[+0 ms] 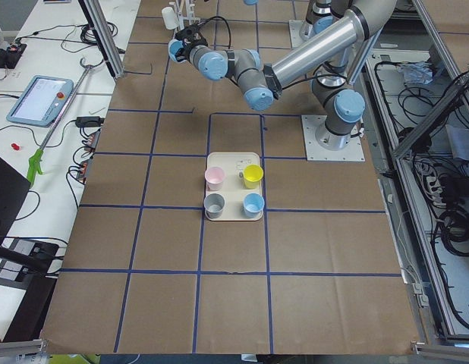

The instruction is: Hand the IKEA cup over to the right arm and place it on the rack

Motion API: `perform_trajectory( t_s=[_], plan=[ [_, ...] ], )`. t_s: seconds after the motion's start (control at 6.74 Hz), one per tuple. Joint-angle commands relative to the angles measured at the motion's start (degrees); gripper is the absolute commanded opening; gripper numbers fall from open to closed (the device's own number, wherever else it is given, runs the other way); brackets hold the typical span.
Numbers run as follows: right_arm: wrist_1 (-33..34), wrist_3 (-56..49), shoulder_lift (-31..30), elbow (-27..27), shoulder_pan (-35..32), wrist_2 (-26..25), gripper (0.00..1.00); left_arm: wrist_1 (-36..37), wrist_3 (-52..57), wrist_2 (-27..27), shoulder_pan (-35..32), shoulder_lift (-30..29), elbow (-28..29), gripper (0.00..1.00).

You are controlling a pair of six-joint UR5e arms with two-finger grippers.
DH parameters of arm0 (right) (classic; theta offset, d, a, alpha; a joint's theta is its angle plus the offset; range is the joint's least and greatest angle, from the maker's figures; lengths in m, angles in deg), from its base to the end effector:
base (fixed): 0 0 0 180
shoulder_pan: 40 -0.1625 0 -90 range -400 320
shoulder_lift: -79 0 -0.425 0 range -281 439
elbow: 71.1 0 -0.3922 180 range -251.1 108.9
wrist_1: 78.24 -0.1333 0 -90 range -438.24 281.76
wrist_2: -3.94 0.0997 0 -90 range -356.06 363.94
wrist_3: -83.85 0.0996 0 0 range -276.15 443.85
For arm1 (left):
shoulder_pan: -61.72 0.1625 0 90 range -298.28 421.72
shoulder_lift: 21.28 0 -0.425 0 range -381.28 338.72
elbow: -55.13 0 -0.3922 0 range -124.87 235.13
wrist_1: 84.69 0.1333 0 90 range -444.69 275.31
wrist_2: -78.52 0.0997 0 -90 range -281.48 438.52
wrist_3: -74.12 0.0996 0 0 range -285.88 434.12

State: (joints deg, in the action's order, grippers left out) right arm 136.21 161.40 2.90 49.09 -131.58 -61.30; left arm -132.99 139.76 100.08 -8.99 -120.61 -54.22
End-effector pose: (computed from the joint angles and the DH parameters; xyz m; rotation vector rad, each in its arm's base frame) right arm 0.1884 -0.4846 0.3853 0.8370 1.6090 -0.9116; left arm -0.0420 -0.5639 0.3805 -0.9898 -1.8924 1.1569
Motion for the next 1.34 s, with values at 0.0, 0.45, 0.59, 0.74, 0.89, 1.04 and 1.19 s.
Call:
perform_trajectory(
  t_s=[0.0,0.45,0.59,0.74,0.89,1.04,1.19],
  plan=[
    [-0.1,0.7,0.1,0.2,-0.1,0.5,1.0,11.2,1.2,-2.7,-4.0,-2.5,-3.3,0.01],
    [-0.2,8.4,-0.2,2.4,-0.4,0.5,1.0,35.1,-7.3,-4.9,-7.1,-5.8,-11.3,0.01],
    [-0.3,11.0,-0.2,3.3,-2.0,0.4,1.0,43.7,-15.5,-4.6,-8.7,-7.4,-11.8,0.01],
    [-0.7,11.3,0.0,3.6,-3.6,-0.2,1.0,52.1,-23.5,-4.6,-9.3,-8.9,-11.7,0.01],
    [-0.9,13.7,0.6,3.6,-4.2,-0.2,1.0,57.1,-27.0,-4.6,-9.6,-10.6,-11.7,0.02],
    [-0.9,18.2,1.7,3.5,-5.6,-0.2,1.0,57.4,-27.3,-4.5,-10.3,-10.8,-11.7,0.03],
    [-0.9,19.4,2.1,3.3,-6.9,-0.3,1.0,57.4,-27.4,-4.2,-11.0,-10.6,-11.7,0.03]
  ],
)
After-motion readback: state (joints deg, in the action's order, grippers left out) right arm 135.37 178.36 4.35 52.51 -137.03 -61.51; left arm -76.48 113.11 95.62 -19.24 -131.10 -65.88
